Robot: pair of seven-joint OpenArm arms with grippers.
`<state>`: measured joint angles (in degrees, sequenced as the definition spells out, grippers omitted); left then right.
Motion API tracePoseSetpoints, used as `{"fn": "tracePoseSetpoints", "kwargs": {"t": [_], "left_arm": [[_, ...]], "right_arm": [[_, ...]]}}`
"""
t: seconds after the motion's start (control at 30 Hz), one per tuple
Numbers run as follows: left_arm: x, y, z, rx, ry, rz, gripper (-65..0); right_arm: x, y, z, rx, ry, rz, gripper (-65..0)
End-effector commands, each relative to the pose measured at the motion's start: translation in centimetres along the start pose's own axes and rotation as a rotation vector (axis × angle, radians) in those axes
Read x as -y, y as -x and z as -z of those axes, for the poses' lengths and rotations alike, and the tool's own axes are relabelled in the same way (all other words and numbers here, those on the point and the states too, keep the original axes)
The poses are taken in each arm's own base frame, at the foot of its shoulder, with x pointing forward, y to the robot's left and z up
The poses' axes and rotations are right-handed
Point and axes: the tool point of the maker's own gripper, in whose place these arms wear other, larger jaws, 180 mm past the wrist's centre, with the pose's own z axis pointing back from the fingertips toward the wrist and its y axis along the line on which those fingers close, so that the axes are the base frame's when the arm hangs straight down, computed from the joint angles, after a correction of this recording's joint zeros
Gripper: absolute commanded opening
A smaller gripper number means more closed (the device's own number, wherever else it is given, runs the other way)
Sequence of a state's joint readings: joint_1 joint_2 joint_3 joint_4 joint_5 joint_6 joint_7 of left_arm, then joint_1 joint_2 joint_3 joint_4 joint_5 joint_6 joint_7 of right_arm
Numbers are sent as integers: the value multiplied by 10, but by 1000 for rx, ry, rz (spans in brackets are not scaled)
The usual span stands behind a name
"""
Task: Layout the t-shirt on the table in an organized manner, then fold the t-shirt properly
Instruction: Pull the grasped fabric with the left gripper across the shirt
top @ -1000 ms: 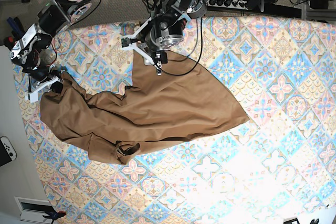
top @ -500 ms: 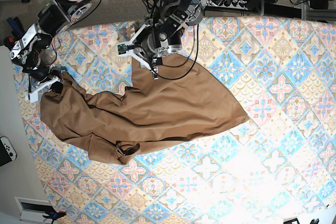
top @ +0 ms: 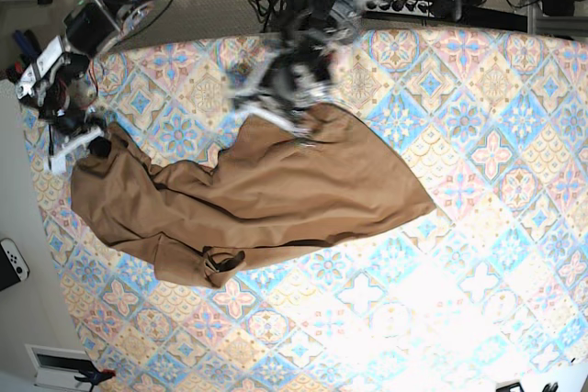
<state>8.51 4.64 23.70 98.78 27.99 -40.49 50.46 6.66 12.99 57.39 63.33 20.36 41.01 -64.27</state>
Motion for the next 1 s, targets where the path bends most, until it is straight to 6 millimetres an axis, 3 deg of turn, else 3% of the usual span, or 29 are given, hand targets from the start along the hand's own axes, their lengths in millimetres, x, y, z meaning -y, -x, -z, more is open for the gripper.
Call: {"fn": "tracePoseSetpoints", "kwargs": {"t": [0.0, 0.1, 0.23, 0.43, 0.53, 0.67, 0.8, 0.87, 0.97], "left_arm": [[-29, -16, -15, 64, -83, -30, -650], [-67, -6, -33, 74, -185, -98, -650], [-112, -3, -49, 86, -291, -143, -650], [-173, -1, -72, 104, -426, -193, -650], [-210, -1, -92, 80, -512, -215, -650], [-259, -10, -129, 25, -629, -224, -650], [-297, -33, -164, 57, -733, -211, -650], [-314, -31, -174, 36, -756, -241, -650], [-338, -27, -184, 13, -769, -293, -650]], "right_arm": [[20, 28, -10, -165, 98, -39, -650], [20, -1, -25, -95, 143, -111, -650], [4, -31, -32, -49, 160, -228, -650], [-43, -96, -28, 62, 126, -389, -650], [-56, -127, -31, 111, 120, -421, -650], [-68, -172, -41, 165, 122, -434, -650], [-72, -214, -55, 210, 186, -457, -650], [-79, -239, -63, 243, 217, -475, -650], [-95, -262, -58, 227, 231, -523, -650]]}}
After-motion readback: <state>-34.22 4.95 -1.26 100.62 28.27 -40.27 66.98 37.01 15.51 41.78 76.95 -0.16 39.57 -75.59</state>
